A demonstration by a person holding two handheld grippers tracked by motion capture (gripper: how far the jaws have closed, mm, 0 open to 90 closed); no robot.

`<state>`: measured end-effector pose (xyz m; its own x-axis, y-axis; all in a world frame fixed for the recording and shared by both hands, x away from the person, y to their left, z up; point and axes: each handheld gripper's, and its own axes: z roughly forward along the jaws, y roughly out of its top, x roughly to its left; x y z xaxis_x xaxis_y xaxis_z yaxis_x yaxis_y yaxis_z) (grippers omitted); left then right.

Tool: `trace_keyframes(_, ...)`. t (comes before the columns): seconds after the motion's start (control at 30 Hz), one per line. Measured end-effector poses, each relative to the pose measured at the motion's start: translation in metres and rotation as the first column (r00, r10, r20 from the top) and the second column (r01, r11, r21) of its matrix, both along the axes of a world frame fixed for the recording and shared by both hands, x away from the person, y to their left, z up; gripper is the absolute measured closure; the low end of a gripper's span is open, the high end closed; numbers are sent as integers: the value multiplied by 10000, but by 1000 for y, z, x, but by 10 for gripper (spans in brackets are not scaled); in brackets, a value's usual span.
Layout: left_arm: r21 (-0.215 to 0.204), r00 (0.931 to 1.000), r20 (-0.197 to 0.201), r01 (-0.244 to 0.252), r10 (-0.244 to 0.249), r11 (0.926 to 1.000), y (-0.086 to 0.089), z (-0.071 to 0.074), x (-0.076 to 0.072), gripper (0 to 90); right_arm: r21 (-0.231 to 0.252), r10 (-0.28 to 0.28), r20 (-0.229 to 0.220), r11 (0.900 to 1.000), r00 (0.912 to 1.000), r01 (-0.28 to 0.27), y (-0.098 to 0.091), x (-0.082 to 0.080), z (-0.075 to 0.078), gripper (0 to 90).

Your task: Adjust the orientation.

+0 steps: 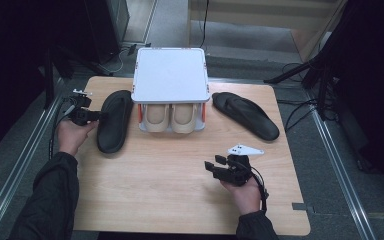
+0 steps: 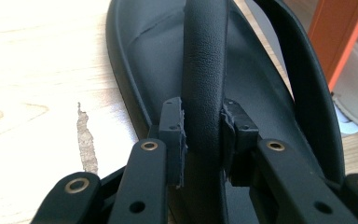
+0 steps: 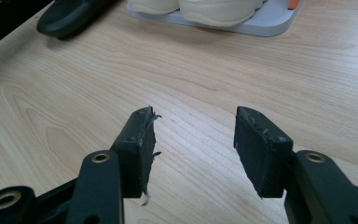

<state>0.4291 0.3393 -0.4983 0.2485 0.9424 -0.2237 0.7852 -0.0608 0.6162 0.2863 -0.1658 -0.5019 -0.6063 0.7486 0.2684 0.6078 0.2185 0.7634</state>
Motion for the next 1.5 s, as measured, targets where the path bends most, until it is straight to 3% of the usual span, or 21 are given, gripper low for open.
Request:
trace_keyframes(0.2, -248, 10000, 52, 45, -44, 9997, 5, 10, -7, 740, 39, -31, 9, 10000, 10000, 31, -1, 0, 1, 484)
trace_keyframes(0.43, -515, 9994, 311, -143, 159, 9986, 11, 24, -26, 739, 96, -78, 43, 9999, 10000, 77, -4, 2, 3, 484)
trace_keyframes(0.87, -882, 9978, 594, -252, 305, 9958, 16, 44, -85, 739, 209, 99, 273, 9997, 9996, -105, 1, 19, 7, 482)
trace_keyframes(1.07, -745, 9977, 676, -29, 79, 9972, 2, 47, -113, 739, 327, 15, 269, 9995, 9996, -24, 1, 33, 12, 481)
trace_keyframes(1.13, -889, 9979, 643, 178, -121, 9959, -5, 45, -122, 738, 524, -84, 304, 9986, 9995, 68, 0, 36, 11, 481)
trace_keyframes(1.2, -969, 9977, 597, 368, -311, 9946, -13, 43, -129, 739, 483, -123, 42, 9988, 9999, 121, -1, 42, 13, 481)
trace_keyframes(1.37, -748, 9958, 646, 700, -652, 9947, -34, 42, -150, 738, 375, -272, 183, 9989, 9995, 265, -2, 53, 16, 483)
trace_keyframes(1.5, -819, 9939, 715, 899, -841, 9926, -49, 39, -167, 738, 366, -485, 327, 9982, 9983, 473, -7, 63, 18, 485)
